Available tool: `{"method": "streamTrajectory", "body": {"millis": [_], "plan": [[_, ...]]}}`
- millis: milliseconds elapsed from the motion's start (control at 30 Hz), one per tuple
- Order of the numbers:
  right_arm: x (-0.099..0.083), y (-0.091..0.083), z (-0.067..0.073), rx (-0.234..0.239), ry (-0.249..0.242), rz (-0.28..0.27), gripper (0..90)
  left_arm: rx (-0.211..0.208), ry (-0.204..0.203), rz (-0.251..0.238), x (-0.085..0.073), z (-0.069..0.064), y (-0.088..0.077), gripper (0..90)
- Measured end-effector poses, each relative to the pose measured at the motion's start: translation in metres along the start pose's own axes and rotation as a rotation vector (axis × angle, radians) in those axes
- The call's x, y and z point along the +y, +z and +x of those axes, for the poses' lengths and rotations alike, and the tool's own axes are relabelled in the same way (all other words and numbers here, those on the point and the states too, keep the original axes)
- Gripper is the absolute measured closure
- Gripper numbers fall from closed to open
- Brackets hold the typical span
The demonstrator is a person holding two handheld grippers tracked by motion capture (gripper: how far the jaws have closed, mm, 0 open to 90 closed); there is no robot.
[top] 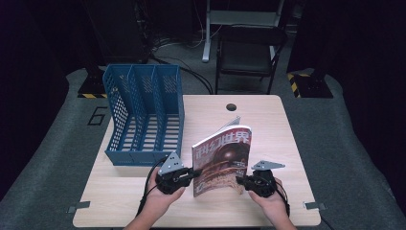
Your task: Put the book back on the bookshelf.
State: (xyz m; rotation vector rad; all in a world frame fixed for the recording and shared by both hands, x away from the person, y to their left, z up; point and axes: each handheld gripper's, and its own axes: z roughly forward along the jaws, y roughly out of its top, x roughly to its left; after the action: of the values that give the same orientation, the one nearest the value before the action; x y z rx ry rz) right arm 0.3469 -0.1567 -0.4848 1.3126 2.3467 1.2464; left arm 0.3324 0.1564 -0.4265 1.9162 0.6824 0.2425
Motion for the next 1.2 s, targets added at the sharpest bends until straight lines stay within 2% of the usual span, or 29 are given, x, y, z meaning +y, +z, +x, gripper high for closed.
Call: {"method": "streamTrajectory", "body": {"millis": [167,300,433,500,567,667,800,833,933,967,1033,1067,1167,1200], "plan": [[0.003,0.005,0.004,-0.027,0.015,-0.025,84.7,-0.025,-0.01,0.002,0.002,0.0,-0.001,83.7],[0.007,0.009,0.007,-0.06,0.034,-0.034,85.2,-0.034,0.022,0.009,0.005,-0.003,0.002,83.7],[0.011,0.012,0.004,-0.082,0.046,-0.049,85.2,-0.021,0.044,0.002,0.007,-0.005,0.005,83.7],[0.012,0.013,0.003,-0.092,0.043,-0.059,85.2,-0.019,0.034,0.0,0.008,-0.005,0.006,83.7],[0.014,0.013,0.003,-0.1,0.045,-0.072,85.2,-0.017,0.046,0.002,0.009,-0.004,0.006,83.7],[0.017,0.015,0.003,-0.112,0.051,-0.086,85.2,-0.024,0.04,0.002,0.011,-0.005,0.007,83.6],[0.021,0.019,0.002,-0.119,0.056,-0.09,85.1,-0.019,0.064,0.014,0.013,-0.001,0.008,83.6],[0.022,0.02,0.002,-0.117,0.06,-0.092,85.1,-0.022,0.043,0.007,0.013,-0.002,0.008,83.6],[0.024,0.023,0.002,-0.121,0.057,-0.087,84.9,-0.014,0.044,0.011,0.013,0.003,0.007,83.6],[0.025,0.023,0.002,-0.125,0.038,-0.087,84.9,-0.017,0.044,0.017,0.012,0.004,0.007,83.6],[0.024,0.025,0.002,-0.13,0.03,-0.082,84.7,-0.013,0.043,0.019,0.01,0.005,0.008,83.5],[0.024,0.026,0.001,-0.131,0.018,-0.084,84.5,-0.018,0.031,0.023,0.009,0.005,0.008,83.5],[0.022,0.027,0.0,-0.133,0.037,-0.087,83.2,-0.013,0.034,0.019,0.006,0.005,0.009,83.4],[0.021,0.027,-0.001,-0.134,0.028,-0.093,82.5,-0.019,0.03,0.022,0.005,0.005,0.009,83.3]]}}
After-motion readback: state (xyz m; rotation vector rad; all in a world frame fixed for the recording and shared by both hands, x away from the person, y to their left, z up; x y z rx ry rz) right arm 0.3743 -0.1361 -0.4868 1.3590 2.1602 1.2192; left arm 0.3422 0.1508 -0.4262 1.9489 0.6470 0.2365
